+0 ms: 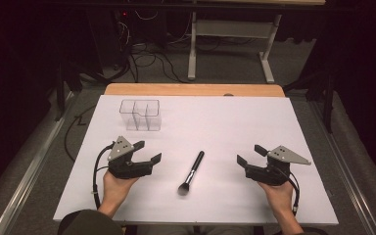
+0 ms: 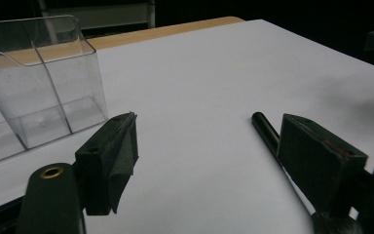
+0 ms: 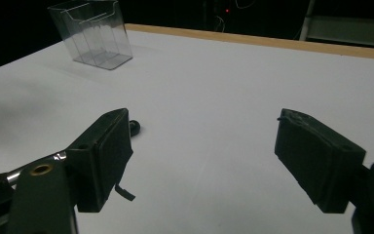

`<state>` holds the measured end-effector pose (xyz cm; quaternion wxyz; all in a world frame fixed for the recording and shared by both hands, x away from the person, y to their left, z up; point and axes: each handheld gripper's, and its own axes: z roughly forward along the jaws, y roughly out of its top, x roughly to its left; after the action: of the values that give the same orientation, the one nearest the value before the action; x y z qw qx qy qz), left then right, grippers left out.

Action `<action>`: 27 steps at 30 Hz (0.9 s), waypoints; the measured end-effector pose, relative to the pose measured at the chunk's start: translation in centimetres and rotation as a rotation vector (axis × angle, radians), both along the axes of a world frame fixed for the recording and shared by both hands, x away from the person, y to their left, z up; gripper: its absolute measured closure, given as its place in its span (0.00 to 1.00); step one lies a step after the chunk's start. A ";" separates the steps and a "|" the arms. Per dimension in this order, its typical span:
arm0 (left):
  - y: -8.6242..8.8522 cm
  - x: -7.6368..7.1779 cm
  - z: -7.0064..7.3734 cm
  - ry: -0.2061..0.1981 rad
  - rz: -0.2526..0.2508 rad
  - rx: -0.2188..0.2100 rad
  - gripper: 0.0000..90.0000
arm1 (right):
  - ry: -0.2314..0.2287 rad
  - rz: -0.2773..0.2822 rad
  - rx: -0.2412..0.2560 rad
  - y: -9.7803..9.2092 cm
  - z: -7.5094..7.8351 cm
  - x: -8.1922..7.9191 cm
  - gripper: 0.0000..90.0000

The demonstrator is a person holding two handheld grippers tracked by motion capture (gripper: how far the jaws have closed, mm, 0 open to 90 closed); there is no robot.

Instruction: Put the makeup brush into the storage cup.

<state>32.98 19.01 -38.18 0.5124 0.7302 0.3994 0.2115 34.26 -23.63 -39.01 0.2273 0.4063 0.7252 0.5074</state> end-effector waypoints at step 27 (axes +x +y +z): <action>0.0 -0.2 0.0 -0.003 0.002 -0.011 0.26 | -0.006 -0.010 0.015 -0.1 0.0 -0.2 0.25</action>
<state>32.75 19.01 -38.14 0.5168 0.7267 0.4005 0.2108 34.09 -23.74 -38.97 0.2291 0.4098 0.7188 0.5128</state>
